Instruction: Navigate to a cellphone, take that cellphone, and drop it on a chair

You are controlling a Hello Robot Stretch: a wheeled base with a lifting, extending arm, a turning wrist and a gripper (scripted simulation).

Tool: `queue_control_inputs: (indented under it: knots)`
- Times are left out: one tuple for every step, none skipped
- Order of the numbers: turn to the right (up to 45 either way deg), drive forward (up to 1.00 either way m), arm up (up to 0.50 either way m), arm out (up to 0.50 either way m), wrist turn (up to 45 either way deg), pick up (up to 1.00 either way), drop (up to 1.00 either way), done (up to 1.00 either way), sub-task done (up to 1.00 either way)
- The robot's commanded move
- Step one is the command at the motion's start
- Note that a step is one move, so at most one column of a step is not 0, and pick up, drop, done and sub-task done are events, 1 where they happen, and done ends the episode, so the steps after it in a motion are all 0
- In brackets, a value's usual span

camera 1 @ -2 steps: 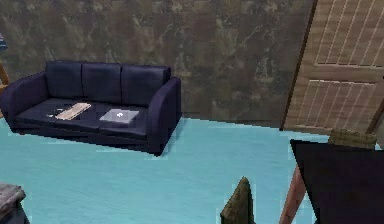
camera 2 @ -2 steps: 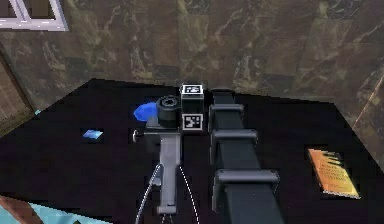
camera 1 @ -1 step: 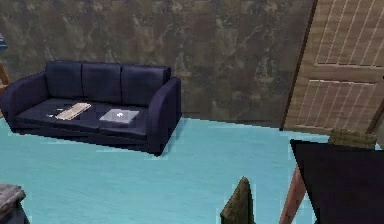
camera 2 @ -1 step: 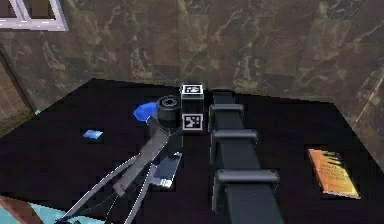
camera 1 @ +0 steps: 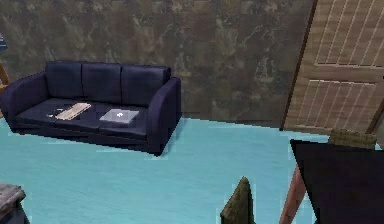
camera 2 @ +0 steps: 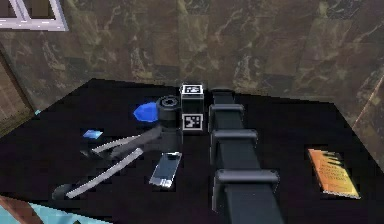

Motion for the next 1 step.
queue_control_inputs:
  knots:
    - [0.0,0.0,0.0,0.0,45.0,0.0,0.0,0.0,0.0]
